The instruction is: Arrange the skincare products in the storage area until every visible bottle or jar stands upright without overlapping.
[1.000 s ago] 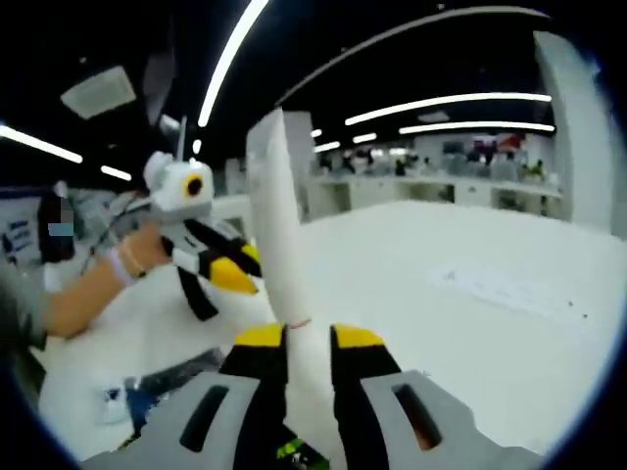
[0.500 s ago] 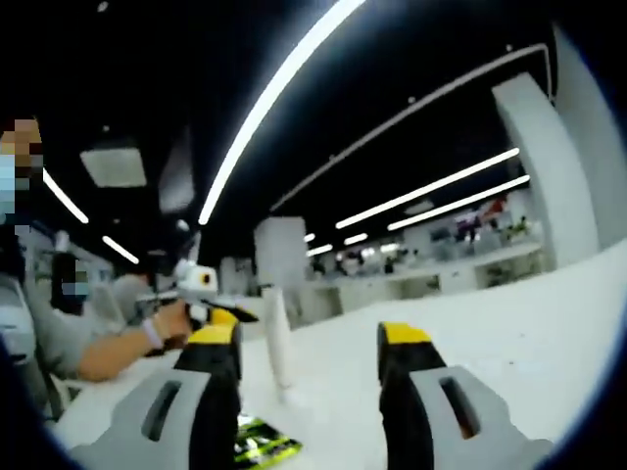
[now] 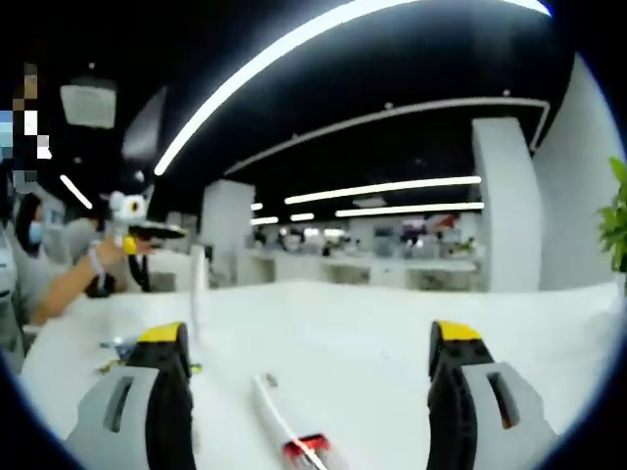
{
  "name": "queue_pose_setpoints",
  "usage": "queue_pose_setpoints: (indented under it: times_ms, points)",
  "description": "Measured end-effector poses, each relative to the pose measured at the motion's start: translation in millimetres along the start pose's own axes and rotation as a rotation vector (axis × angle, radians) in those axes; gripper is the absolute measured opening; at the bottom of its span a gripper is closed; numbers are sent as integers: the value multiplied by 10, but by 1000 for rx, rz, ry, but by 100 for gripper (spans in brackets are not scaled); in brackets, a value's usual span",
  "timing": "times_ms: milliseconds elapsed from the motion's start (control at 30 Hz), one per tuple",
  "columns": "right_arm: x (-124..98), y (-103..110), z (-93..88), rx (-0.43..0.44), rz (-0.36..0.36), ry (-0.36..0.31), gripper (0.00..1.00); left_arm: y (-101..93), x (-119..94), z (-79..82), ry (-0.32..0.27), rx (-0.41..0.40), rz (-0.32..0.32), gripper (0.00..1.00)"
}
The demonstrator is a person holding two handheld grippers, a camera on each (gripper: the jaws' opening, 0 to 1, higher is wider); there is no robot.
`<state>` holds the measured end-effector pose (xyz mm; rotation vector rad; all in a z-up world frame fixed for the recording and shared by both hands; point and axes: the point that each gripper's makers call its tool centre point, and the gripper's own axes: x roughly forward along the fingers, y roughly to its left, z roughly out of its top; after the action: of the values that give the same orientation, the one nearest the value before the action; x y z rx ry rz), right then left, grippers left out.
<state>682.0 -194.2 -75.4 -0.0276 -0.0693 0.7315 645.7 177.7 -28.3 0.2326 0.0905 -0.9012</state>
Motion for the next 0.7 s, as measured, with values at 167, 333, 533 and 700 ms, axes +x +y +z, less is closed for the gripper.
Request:
queue_pose_setpoints:
  times_ms: [167, 333, 533, 700]
  points:
    - [-124, -30, -321, 62, 42, 96, 100, 60, 21, 94, -53, -37, -10, 100]
    - [-136, 20, -731, 92, 79, 242, 99, 89, 27, 106, -59, -37, 1, 100]
    - [-138, 38, -1037, 95, 83, 337, 77, 105, 83, 27, -33, -15, 8, 100]
    - [-167, 57, -1167, 35, 90, 371, 60, 90, 90, 3, -18, 10, 7, 100]
